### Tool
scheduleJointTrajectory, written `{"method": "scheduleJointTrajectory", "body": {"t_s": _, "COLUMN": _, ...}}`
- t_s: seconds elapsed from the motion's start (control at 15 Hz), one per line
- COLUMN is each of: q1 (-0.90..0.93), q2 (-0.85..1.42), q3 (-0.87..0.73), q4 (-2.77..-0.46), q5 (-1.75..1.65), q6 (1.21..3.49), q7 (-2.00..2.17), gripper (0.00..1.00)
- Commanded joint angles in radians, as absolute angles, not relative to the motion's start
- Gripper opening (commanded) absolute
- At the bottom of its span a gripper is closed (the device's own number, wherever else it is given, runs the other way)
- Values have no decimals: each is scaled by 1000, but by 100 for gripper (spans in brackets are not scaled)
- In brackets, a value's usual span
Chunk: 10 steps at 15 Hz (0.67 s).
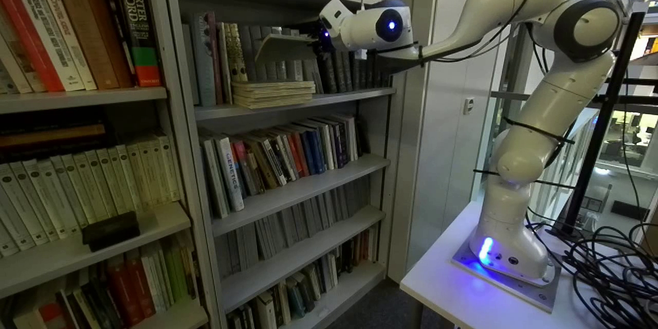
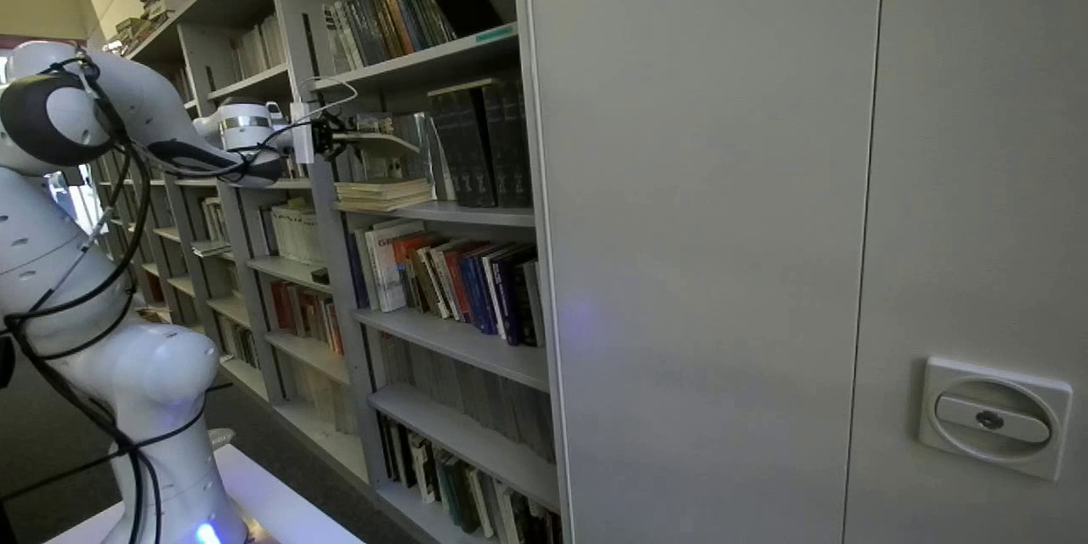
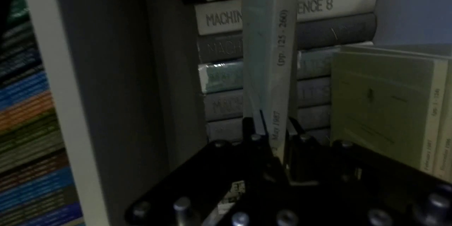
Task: Pick up one of the paper books and put it on top of the large encyclopedia books
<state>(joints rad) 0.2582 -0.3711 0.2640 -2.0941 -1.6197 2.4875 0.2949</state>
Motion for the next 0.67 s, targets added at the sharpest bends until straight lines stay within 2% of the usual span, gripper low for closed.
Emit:
{"method": "scheduleJointTrajectory", "body": {"t_s": 0.0, "q1": 241, "q2": -452, "q3": 275, "q4": -2119, "q5": -1713, "q6": 2362, "q7": 351, "gripper": 3}}
{"method": "scheduleJointTrajectory", "body": {"t_s": 0.27, "q1": 251, "q2": -473, "q3": 270, "q4": -2116, "q5": -1775, "q6": 2273, "q7": 350, "gripper": 3}}
{"method": "scheduleJointTrajectory", "body": {"t_s": 0.6, "q1": 272, "q2": -462, "q3": 265, "q4": -2098, "q5": -1868, "q6": 2295, "q7": 334, "gripper": 3}}
